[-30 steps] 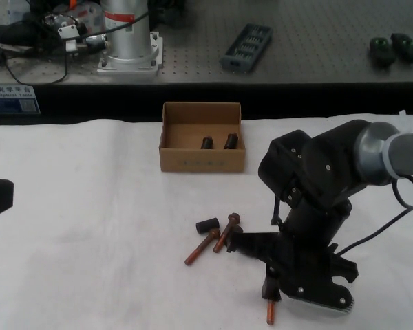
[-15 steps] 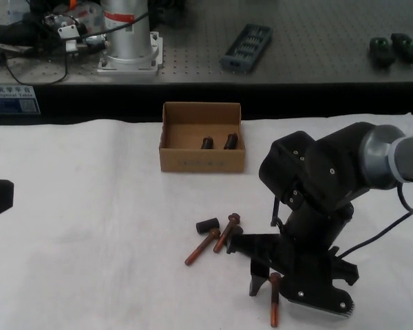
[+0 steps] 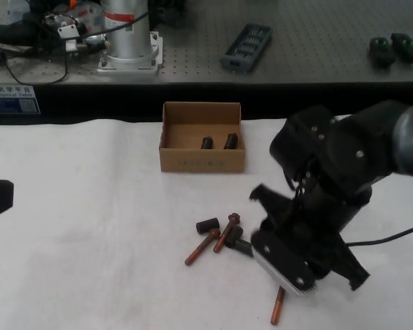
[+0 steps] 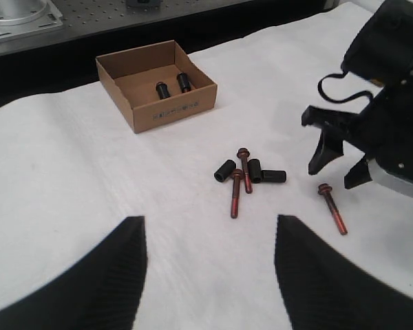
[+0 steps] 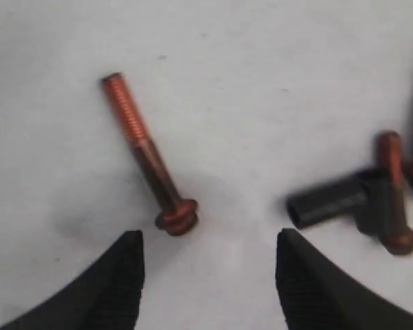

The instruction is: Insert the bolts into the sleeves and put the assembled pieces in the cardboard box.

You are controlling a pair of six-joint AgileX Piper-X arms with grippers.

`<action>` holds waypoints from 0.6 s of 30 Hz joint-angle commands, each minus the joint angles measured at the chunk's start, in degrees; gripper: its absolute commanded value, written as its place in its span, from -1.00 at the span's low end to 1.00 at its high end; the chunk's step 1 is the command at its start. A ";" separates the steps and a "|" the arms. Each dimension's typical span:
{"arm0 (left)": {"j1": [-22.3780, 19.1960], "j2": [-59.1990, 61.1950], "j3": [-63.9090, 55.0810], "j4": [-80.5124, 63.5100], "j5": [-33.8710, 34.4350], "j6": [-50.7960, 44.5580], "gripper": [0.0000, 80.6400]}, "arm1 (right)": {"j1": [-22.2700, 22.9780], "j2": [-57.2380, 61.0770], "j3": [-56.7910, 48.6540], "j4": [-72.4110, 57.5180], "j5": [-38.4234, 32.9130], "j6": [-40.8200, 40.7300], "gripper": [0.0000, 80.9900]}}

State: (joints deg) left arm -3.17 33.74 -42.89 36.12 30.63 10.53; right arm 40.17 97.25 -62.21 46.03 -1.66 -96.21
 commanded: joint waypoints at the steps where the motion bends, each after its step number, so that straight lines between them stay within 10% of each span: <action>1: 0.10 -0.02 -0.32 0.20 -0.44 0.64 0.01 | 1.14 -4.18 -0.67 -0.40 -2.85 15.35 0.06; 7: 0.10 -0.02 -0.32 3.37 -0.44 0.64 0.01 | 5.14 -10.23 -0.66 -0.54 -9.75 54.99 0.06; 13: 0.10 -0.02 -0.32 8.27 -0.96 0.64 0.01 | 8.71 -11.55 -0.66 0.08 -8.94 113.90 0.06; 18: 0.10 -0.02 -0.32 8.42 -2.11 0.64 0.01 | 10.24 -11.40 1.91 0.29 -0.26 140.47 0.06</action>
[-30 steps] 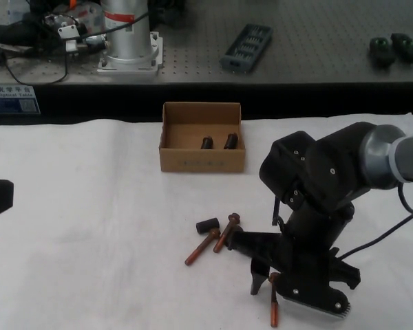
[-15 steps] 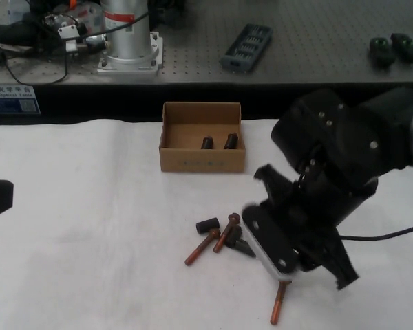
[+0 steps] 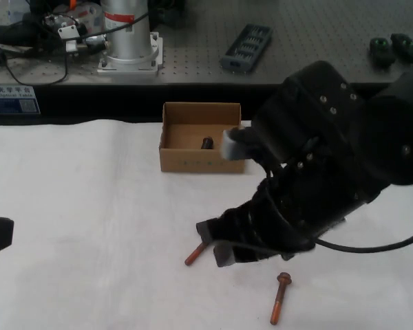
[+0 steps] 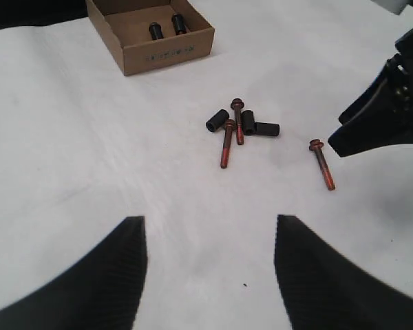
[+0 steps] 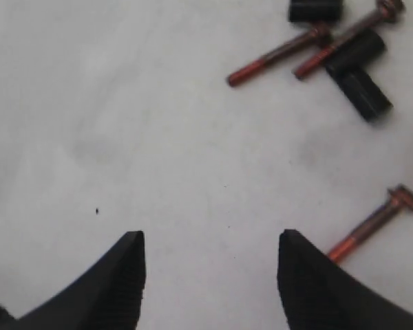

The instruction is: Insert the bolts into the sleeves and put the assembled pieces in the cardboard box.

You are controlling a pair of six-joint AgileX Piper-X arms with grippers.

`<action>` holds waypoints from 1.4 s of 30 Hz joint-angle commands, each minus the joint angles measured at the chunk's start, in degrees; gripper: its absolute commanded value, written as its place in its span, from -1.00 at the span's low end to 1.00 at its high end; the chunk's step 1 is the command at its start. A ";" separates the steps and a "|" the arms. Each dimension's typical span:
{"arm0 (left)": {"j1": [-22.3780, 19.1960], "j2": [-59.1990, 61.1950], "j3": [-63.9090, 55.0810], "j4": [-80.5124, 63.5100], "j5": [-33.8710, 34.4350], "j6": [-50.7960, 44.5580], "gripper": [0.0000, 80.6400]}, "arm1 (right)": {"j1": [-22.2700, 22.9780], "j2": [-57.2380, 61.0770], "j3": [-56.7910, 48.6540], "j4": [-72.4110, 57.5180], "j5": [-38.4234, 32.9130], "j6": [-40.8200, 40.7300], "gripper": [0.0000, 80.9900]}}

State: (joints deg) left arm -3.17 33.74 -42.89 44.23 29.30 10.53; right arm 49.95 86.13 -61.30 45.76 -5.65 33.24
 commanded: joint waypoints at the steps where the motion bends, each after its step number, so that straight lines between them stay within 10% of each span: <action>1: 0.10 -0.02 -0.32 0.31 -0.79 0.64 0.01 | 0.58 -0.27 1.99 0.67 6.06 13.60 0.06; 8: 0.10 -0.02 -0.32 0.31 -0.79 0.64 0.01 | 0.59 -0.27 9.42 2.86 14.18 22.33 -0.06; 42: 0.10 -0.02 -0.32 0.31 -1.20 0.64 0.01 | -5.95 7.50 13.72 -16.11 9.92 19.89 -0.14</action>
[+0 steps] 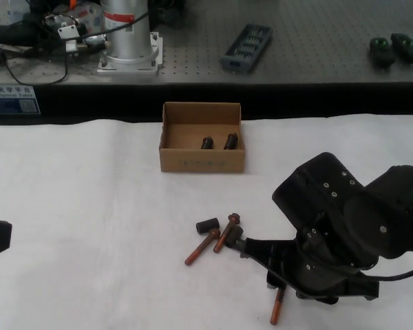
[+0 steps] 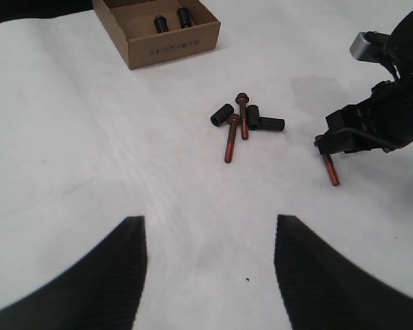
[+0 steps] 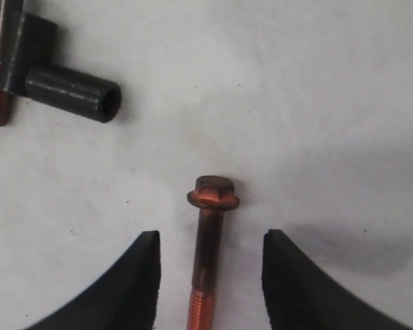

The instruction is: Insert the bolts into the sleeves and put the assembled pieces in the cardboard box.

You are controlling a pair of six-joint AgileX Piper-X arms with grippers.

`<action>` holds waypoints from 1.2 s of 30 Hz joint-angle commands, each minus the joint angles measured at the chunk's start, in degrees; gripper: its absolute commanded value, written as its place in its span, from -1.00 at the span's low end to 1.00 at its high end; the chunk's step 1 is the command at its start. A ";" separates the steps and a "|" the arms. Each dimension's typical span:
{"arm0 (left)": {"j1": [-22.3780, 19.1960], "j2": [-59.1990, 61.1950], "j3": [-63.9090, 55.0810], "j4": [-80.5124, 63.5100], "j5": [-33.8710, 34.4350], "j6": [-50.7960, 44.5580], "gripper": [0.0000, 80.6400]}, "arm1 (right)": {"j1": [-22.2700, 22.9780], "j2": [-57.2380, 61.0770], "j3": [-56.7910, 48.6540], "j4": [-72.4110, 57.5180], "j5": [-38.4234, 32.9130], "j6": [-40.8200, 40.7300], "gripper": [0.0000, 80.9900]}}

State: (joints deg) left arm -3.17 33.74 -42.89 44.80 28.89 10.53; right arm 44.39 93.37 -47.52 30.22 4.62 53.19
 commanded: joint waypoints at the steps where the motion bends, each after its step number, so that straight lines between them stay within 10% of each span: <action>1: 0.10 -0.02 -0.32 -0.27 -1.50 0.64 0.01 | -0.40 0.48 -0.06 -0.56 -0.47 -0.07 -0.14; 15: 0.10 -0.02 -0.32 -0.27 -3.15 0.64 0.01 | -0.53 3.50 -0.06 -2.72 -1.10 0.15 -0.19; 25: 0.10 -0.02 -0.32 -0.27 -3.15 0.64 0.01 | -0.64 3.51 -0.06 -5.17 -1.87 -2.38 -0.99; 36: 0.10 0.37 -0.32 -0.92 -2.52 1.11 0.01 | -2.05 -2.98 -0.06 1.84 -10.78 -15.67 -0.93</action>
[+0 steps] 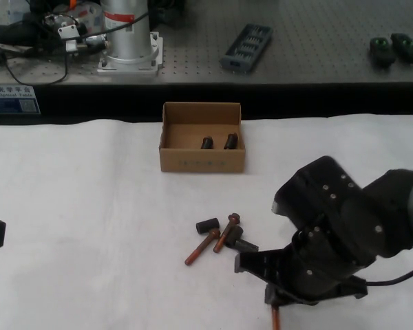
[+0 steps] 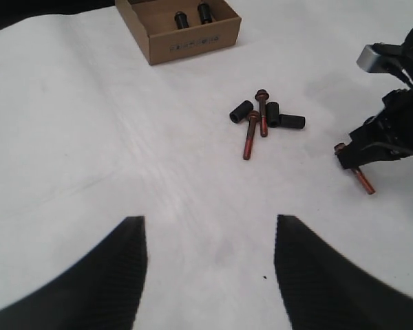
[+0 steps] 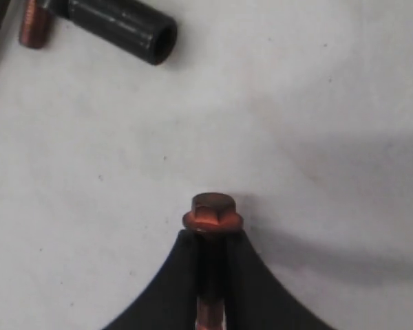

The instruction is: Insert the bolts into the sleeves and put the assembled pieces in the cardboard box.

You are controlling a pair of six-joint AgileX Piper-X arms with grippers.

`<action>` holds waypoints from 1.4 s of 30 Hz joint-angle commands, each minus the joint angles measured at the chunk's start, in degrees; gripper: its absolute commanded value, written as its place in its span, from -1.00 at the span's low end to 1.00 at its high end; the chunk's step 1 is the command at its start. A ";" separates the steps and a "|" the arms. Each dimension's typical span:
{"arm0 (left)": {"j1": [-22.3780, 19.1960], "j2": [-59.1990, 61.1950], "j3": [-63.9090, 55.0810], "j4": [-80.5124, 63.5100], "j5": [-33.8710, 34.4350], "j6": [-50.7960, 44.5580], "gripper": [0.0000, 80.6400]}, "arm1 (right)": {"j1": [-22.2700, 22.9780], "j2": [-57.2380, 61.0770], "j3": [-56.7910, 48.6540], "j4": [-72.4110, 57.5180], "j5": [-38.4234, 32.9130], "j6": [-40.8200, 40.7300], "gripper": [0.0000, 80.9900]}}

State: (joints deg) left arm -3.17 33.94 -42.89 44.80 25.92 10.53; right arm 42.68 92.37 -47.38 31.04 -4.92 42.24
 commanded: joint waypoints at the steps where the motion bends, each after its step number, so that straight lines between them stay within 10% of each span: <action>1: 0.10 0.57 -0.32 -1.21 0.99 0.99 0.01 | -0.33 -3.50 -0.20 2.12 -1.23 -6.51 -0.93; 12: -7.72 15.40 -0.32 -7.60 4.98 0.60 0.01 | -0.68 -21.36 -0.20 13.27 -1.23 -18.94 -0.93; 19: -20.89 30.04 -0.78 -20.05 -7.24 5.08 0.01 | -0.68 -32.68 -0.20 21.48 -1.02 -24.23 -0.93; 25: -29.73 41.46 -5.49 -25.45 -20.34 29.97 0.01 | -0.68 -39.33 -0.20 24.00 -0.52 -26.56 -0.93; 42: -32.18 69.20 -26.62 -31.54 -20.09 31.49 -0.02 | -0.68 -41.35 -0.20 26.53 3.02 -33.32 -0.93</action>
State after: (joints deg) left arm -35.13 101.50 -67.62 13.15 6.21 41.75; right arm 42.39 51.55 -47.38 57.58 -1.96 9.94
